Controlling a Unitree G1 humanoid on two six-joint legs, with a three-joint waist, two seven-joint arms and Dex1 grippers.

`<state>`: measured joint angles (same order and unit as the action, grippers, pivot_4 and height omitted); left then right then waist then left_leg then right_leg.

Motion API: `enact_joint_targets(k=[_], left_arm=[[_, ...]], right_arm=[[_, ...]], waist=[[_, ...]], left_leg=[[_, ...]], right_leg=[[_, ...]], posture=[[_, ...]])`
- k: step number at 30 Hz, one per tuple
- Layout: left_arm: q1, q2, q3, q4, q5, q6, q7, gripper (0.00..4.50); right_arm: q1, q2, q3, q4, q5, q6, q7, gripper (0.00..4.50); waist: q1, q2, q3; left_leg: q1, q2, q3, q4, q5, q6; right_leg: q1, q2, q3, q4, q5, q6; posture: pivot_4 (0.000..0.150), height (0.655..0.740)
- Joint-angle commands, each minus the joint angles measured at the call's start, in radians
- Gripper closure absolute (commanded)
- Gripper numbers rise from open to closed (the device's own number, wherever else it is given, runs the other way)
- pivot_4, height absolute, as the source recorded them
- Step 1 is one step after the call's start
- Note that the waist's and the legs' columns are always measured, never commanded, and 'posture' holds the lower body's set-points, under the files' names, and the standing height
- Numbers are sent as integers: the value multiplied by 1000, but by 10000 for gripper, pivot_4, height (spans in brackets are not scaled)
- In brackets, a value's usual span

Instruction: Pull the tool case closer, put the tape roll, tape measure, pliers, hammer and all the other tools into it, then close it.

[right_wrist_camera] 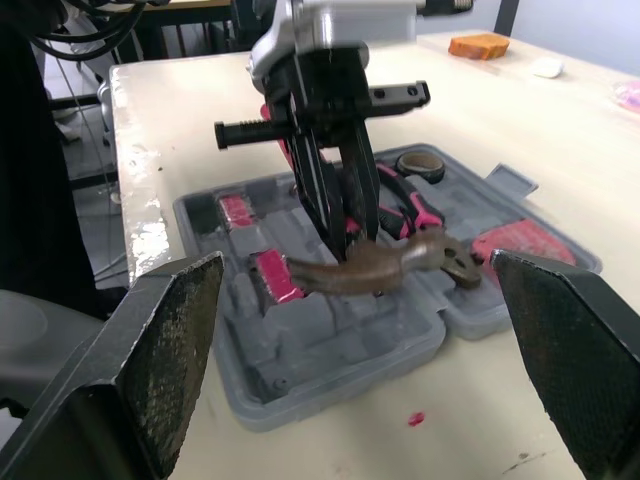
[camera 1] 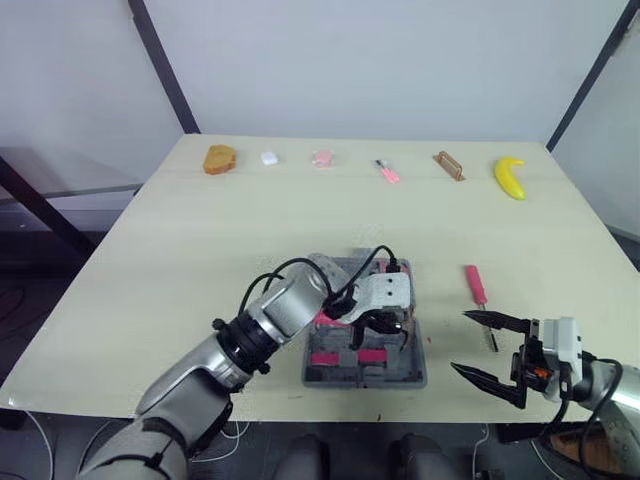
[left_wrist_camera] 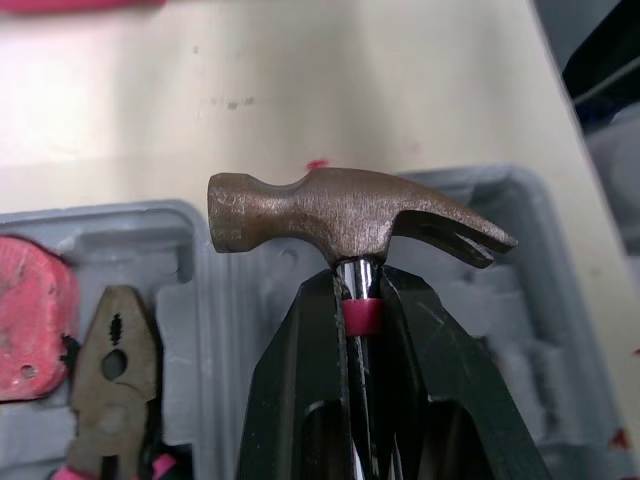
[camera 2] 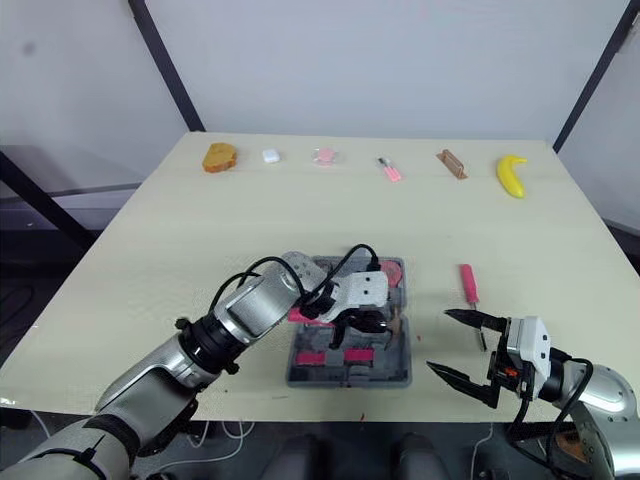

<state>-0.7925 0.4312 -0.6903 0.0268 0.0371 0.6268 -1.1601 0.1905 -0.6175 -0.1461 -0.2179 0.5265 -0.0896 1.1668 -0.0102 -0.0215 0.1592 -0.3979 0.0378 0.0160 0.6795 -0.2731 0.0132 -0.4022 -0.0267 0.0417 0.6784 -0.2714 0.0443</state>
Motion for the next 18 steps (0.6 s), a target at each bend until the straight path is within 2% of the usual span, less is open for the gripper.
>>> enact_joint_targets(k=[1,8,18], left_arm=[[-30,-16,-23,-11,14,16,-24,44952],[-36,-32,-63,-2,34,65,-53,44952],[-102,-120,-125,142,76,57,-70,44952]], right_arm=[[6,-14,-36,-12,12,-20,6,0],[11,-33,-53,6,16,-17,31,0],[27,-34,-58,9,16,-18,34,0]], waist=[[0,0,0],[1,0,0],[2,0,0]], left_leg=[[0,0,0,0,0,0],[0,0,0,0,0,0],[0,0,0,0,0,0]], right_leg=[[0,0,0,0,0,0],[0,0,0,0,0,0],[0,0,0,0,0,0]], posture=[[1500,7400],[1500,7400],[1500,7400]])
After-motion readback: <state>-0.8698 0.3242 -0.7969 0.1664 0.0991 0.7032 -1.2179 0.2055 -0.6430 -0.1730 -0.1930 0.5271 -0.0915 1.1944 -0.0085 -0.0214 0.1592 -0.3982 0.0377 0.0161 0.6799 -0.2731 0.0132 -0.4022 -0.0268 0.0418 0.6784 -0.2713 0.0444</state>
